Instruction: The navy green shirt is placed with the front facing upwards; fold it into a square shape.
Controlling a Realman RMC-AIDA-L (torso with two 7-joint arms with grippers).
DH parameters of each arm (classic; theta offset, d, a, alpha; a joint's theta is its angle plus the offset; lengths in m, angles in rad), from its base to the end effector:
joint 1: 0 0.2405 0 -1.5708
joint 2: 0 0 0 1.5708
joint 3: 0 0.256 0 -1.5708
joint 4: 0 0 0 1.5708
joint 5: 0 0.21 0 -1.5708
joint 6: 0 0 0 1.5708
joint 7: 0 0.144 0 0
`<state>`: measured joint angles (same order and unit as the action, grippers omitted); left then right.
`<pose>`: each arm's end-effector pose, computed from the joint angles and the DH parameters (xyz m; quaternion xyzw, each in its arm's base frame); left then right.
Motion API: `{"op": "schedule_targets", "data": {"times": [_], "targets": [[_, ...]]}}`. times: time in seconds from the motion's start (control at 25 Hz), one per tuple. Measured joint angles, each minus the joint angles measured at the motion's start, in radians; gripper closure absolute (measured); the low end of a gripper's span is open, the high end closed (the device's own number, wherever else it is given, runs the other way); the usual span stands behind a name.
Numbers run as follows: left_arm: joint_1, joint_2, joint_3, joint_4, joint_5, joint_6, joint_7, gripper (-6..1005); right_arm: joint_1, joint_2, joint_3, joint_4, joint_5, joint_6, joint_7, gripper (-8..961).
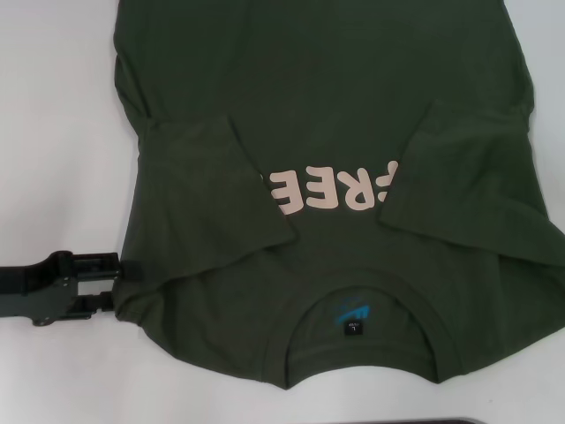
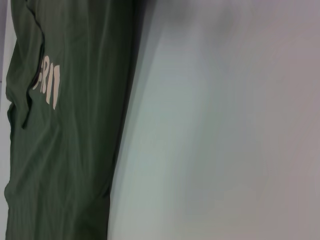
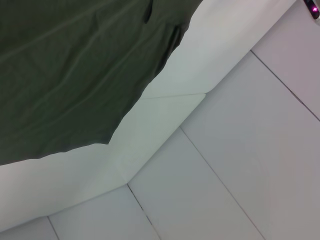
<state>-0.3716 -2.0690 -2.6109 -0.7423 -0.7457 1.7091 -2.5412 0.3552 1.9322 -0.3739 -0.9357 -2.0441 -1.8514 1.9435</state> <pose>-0.3404 0.2501 0.0132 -0.6258 -0.7678 -0.1377 0.0025 0.3208 0.2801 0.1409 -0.8357 0.4372 0.2772 0.1833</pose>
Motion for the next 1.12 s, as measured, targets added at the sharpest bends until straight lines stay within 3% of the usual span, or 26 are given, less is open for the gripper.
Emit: {"op": "schedule_targets", "data": {"times": [0.2, 0.76, 1.12], "targets": [[-0.024, -0.010, 0.000, -0.003, 0.000, 0.019, 0.006, 292, 0.000, 0.000, 0.001, 0.000, 0.001, -0.003, 0.000, 132], [-0.024, -0.012, -0.010, -0.007, -0.035, 0.067, 0.016, 292, -0.002, 0.000, 0.012, 0.012, 0.001, -0.013, 0.000, 133], [-0.013, -0.008, -0.001, 0.000, 0.021, 0.014, -0.004, 292, -0.004, -0.001, 0.012, 0.012, 0.000, -0.014, 0.000, 133]]}}
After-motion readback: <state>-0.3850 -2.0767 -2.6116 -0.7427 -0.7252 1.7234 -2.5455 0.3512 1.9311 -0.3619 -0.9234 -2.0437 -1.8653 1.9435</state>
